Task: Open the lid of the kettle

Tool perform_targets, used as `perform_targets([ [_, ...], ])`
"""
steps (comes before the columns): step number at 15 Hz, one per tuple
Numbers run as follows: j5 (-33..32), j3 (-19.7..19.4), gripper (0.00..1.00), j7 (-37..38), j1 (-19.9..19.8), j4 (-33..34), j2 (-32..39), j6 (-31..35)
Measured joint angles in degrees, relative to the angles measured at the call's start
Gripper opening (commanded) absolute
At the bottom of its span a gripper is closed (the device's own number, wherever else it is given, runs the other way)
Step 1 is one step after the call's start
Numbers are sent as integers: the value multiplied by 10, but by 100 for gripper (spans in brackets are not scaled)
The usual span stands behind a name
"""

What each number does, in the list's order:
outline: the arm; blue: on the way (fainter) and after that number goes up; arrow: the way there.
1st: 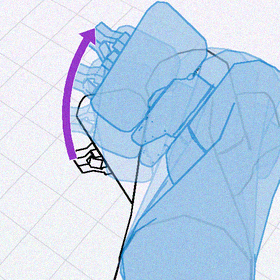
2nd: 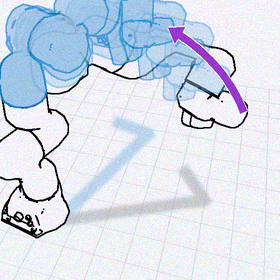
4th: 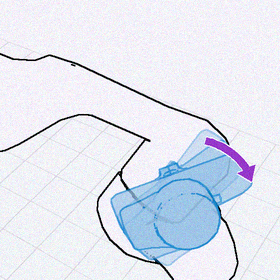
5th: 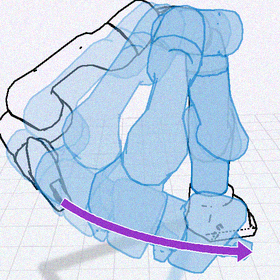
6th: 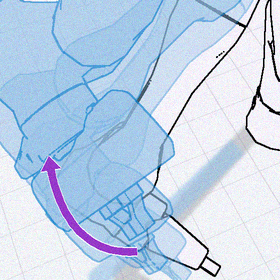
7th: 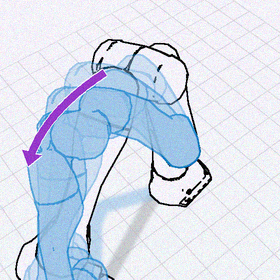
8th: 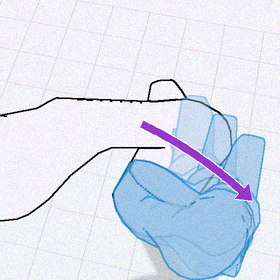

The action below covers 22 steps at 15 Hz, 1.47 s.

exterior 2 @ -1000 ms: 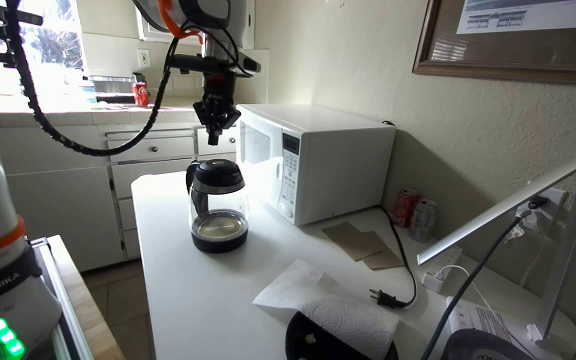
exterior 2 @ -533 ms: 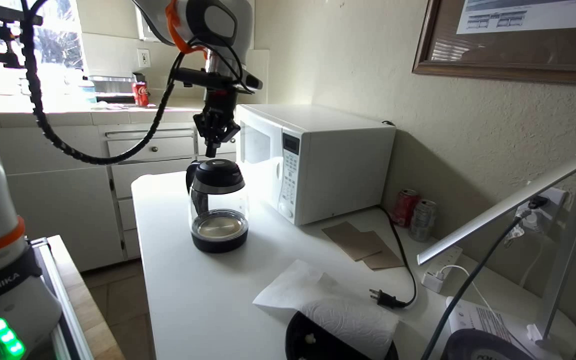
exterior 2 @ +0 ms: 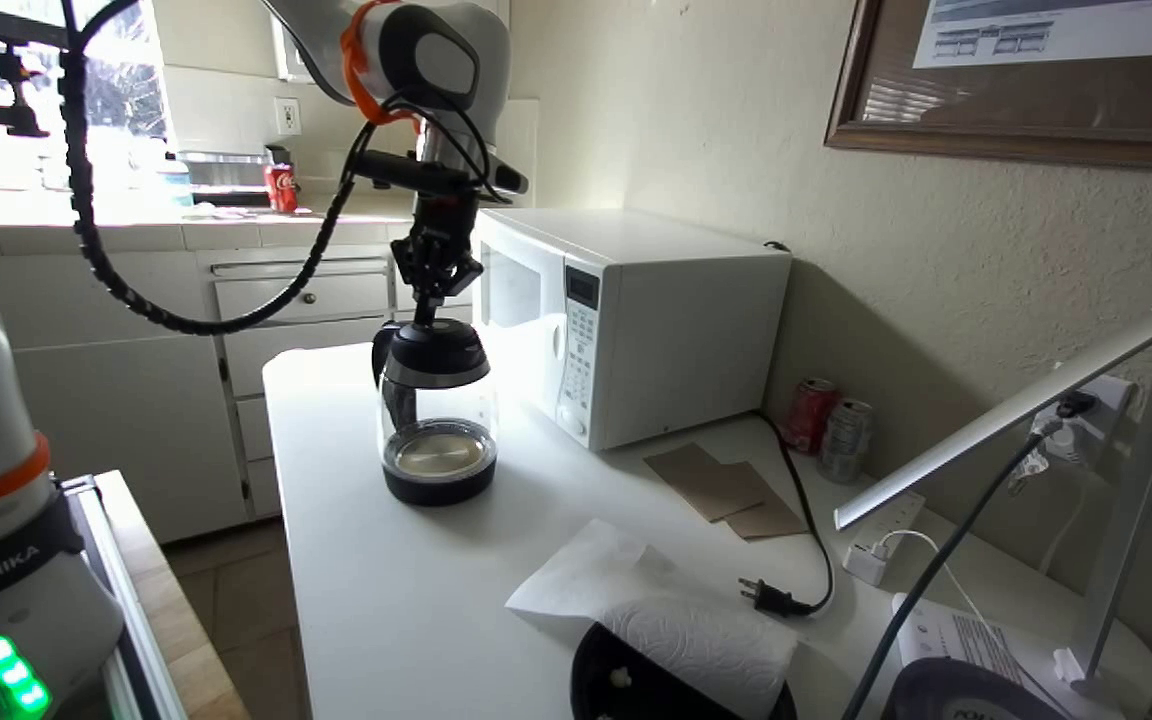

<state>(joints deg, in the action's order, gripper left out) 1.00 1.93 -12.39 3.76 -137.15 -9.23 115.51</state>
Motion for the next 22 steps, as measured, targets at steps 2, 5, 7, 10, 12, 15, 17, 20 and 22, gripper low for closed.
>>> perform_targets([
  [2, 0, 0, 0, 0, 0, 0, 0, 3],
  [5, 0, -1, 0, 0, -1, 1, 0, 3],
  [7, 0, -1, 0, 0, -2, 1, 1, 3],
  [10, 0, -2, 0, 0, -2, 1, 1, 9],
  [12, 0, -3, 0, 0, -2, 1, 2, 19],
  [15, 0, -3, 0, 0, -2, 1, 4, 26],
  [17, 0, -3, 0, 0, -2, 1, 4, 26],
  [20, 0, -3, 0, 0, -2, 1, 4, 26],
  [22, 0, -3, 0, 0, -2, 1, 4, 26],
])
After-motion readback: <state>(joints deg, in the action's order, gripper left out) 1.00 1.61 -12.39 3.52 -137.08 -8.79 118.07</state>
